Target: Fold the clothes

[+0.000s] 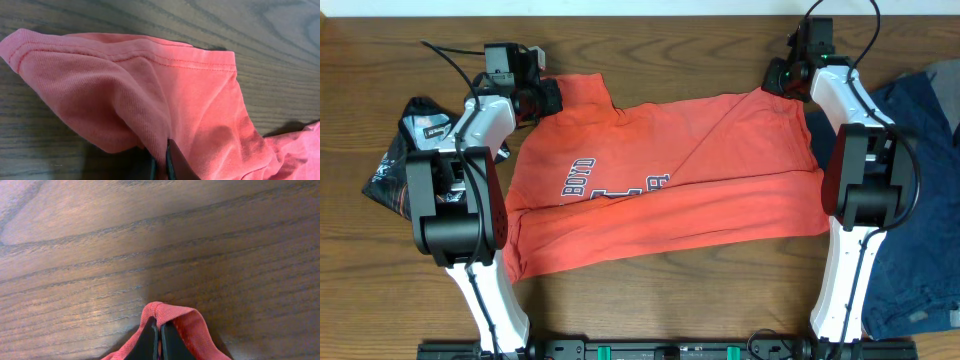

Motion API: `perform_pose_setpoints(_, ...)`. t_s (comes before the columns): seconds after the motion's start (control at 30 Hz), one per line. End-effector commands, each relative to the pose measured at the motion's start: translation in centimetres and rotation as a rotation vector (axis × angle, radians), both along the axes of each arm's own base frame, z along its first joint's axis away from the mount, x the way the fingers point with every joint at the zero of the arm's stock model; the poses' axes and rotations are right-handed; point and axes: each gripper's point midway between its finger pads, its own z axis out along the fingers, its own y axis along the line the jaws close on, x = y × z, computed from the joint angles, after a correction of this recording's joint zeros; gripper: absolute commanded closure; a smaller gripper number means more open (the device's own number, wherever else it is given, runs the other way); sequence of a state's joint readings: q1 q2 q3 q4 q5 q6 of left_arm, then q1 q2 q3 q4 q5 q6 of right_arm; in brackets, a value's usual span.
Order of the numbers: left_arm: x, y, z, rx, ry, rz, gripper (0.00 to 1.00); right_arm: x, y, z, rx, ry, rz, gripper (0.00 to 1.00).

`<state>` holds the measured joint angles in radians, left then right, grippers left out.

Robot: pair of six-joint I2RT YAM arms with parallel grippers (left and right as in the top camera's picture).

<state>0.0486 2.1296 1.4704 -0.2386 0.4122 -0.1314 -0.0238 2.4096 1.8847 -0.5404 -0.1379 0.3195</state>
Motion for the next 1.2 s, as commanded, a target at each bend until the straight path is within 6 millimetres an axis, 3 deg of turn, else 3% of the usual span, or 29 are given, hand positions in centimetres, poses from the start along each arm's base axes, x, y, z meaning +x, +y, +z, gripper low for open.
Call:
perform_pose_setpoints(0.0, 0.1, 0.2, 0.6, 0.004, -0.005, 0.006, 0.94, -0.4, 0.3, -0.5, 0.000, 0.023, -0.012, 0.99)
perform_pose_setpoints(0.17, -0.3, 0.6, 1.6, 0.004, -0.007, 0.013, 0.94, 0.0, -0.9, 2.9, -0.015, -0.031, -0.036, 0.99)
perform_pose_setpoints(0.4, -1.5, 1.4, 5.6, 0.005, -0.022, 0.031, 0.94, -1.0, -2.8, 8.6, -0.021, -0.074, -0.070, 0.99)
perform_pose_setpoints(0.67, -5.3, 1.4, 8.8, 0.000, 0.049, 0.037, 0.94, -4.9, -3.8, 9.9, -0.029, 0.043, -0.069, 0.99)
perform_pose_setpoints(0.8, -8.1, 1.4, 10.1, -0.004, 0.115, 0.043, 0.94, -8.5, -4.0, 10.3, -0.051, 0.155, -0.013, 0.99)
perform_pose_setpoints(0.93, -12.2, 1.1, 10.3, -0.013, 0.252, 0.042, 0.94, -12.8, -4.2, 10.7, -0.088, 0.300, 0.043, 0.99)
perform_pose_setpoints(1.17, -20.1, 0.4, 9.3, -0.016, 0.560, -0.017, 0.94, -21.0, -7.9, 10.9, -0.259, 0.627, 0.008, 0.99)
